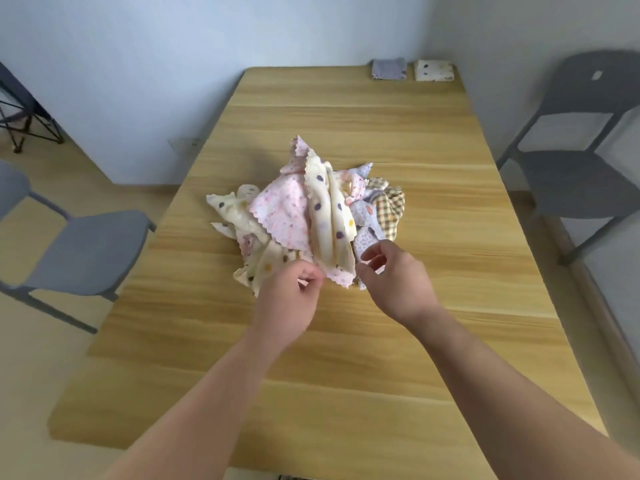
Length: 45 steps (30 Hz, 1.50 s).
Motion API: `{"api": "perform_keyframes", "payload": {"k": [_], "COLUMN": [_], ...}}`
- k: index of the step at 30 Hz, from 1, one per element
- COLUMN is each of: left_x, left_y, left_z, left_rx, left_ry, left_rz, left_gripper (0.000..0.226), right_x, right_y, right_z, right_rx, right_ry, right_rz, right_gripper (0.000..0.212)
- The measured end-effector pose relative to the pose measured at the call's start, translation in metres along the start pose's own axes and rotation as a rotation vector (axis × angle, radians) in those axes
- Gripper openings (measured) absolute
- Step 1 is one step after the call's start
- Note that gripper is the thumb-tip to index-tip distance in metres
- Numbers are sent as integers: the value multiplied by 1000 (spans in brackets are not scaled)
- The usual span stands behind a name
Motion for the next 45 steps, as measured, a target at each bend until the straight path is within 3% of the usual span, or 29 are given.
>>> {"api": "perform_keyframes", "payload": {"k": [6, 11, 14, 23, 28, 34, 39, 45], "left_x": [24, 28, 25, 17, 9, -13, -36, -34], "left_y": [3, -19, -29, -45, -45, -49, -65, -85], "left_z": [6, -14, -30, -33, -27, -26, -50, -76], "left_rx": [-135, -165, -118, -37, 10, -1, -174, -320], "left_ry": [-129, -100, -60, 46, 115, 161, 32, 19], "left_rz": [155, 254, 299, 415, 462, 529, 570, 619], "left_gripper": [13, 22, 19, 22, 42, 64, 39, 15], "right_x": [-3, 9, 17, 60, 90, 102, 100, 83], "right_y": [2, -1, -16, -68, -94, -124, -138, -144], "right_z": [37, 40, 35, 18, 1, -20, -37, -40], "right_rx": [-141, -317, -338, -440, -493, -445, -441, -437], "right_ry": [-307, -330, -310, -400, -363, -186, 101, 220], "right_rz": [-231, -192, -191, -332, -444, -414, -316, -223], "right_gripper": [49, 20, 13, 17, 17, 12, 18, 19]}}
Point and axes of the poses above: each hand's wrist, its own y-axis towards the middle knuckle, its own z-axis out of the palm, x = y × z, the point moved 6 cm from there along y, towards the middle knuckle, and after that the axes turned 2 degrees about -y, right-handed, at the moved point
